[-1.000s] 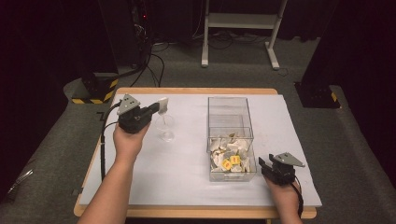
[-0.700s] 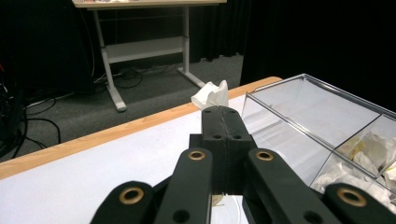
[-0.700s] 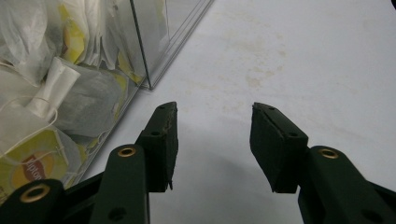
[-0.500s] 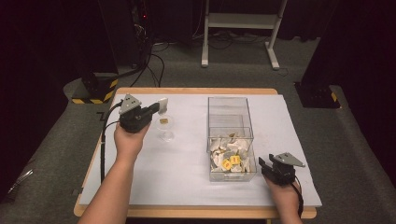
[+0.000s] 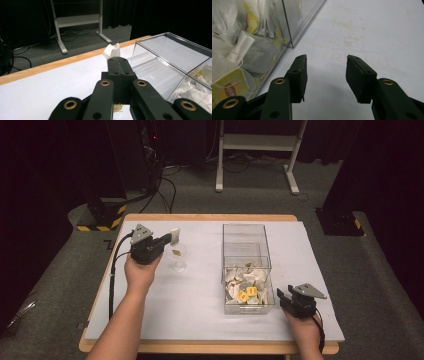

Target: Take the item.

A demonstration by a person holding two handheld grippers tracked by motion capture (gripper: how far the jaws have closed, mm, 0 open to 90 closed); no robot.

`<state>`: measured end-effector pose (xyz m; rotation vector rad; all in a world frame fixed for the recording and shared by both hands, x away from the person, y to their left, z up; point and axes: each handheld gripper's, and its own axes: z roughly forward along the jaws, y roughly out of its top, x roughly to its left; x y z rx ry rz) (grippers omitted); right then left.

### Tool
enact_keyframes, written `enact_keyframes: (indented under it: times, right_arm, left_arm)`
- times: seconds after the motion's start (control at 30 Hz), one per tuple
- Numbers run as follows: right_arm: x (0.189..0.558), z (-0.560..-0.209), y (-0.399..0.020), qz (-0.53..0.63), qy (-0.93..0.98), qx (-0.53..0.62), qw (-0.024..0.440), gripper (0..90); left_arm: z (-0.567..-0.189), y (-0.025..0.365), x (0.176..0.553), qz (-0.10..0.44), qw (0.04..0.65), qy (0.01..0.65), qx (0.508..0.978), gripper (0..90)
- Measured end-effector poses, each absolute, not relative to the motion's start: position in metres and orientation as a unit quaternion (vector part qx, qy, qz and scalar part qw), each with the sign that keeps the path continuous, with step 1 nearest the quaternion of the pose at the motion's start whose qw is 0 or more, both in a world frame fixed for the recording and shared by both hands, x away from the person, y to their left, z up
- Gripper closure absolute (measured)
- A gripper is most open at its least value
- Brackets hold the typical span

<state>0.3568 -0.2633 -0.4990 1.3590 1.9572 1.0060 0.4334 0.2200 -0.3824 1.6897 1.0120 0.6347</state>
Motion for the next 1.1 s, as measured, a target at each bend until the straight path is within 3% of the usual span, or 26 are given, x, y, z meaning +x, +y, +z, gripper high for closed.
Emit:
enact_keyframes:
  times: [1.1]
  right_arm:
    - [0.357,-0.499,-0.264,0.375,0.73,0.503,0.271,52.0]
  left_arm:
    - [-0.416,0.206,0.442,0.247,0.471,0.435,0.726,90.0]
